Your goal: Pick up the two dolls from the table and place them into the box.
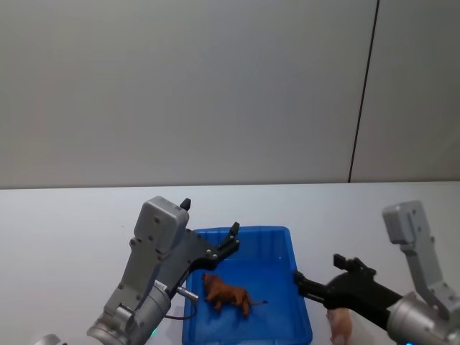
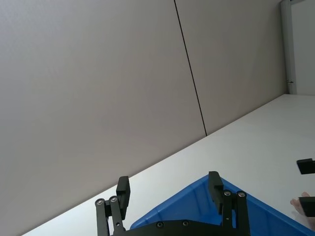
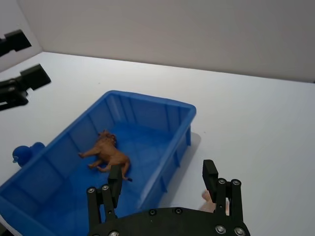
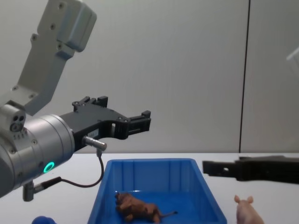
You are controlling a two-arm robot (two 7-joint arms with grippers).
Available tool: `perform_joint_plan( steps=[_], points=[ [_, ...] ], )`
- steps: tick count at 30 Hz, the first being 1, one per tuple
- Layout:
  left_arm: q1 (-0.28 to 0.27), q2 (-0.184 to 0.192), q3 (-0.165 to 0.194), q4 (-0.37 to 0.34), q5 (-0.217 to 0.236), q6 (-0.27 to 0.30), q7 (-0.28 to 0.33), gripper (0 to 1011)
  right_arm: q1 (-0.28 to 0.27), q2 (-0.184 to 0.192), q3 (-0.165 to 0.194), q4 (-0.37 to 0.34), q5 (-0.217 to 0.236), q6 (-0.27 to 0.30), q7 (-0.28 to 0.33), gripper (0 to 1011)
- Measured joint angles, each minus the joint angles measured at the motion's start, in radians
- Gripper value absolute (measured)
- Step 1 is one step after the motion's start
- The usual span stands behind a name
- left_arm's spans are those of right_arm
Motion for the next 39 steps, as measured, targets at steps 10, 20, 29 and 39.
perform_joint_plan(
  steps=[10, 20, 29, 39],
  points=[
    [0.0, 0.0, 0.0, 0.0, 0.0, 0.0, 0.0, 1002, -0.069, 0.043, 0.015, -0.035, 0.025, 0.017, -0.041, 1001],
    [0.0, 0.0, 0.0, 0.0, 0.0, 0.0, 0.0, 1001, -0.098, 0.055, 0.013, -0.016, 0.02, 0.033, -0.072, 1001],
    [0.0, 0.0, 0.0, 0.0, 0.0, 0.0, 0.0, 1002, -0.101, 0.048, 0.007, 0.014, 0.01, 0.047, -0.093, 986],
    [0.0, 0.0, 0.0, 0.0, 0.0, 0.0, 0.0, 1001, -0.099, 0.039, 0.001, 0.031, 0.008, 0.052, -0.112, 702]
  ],
)
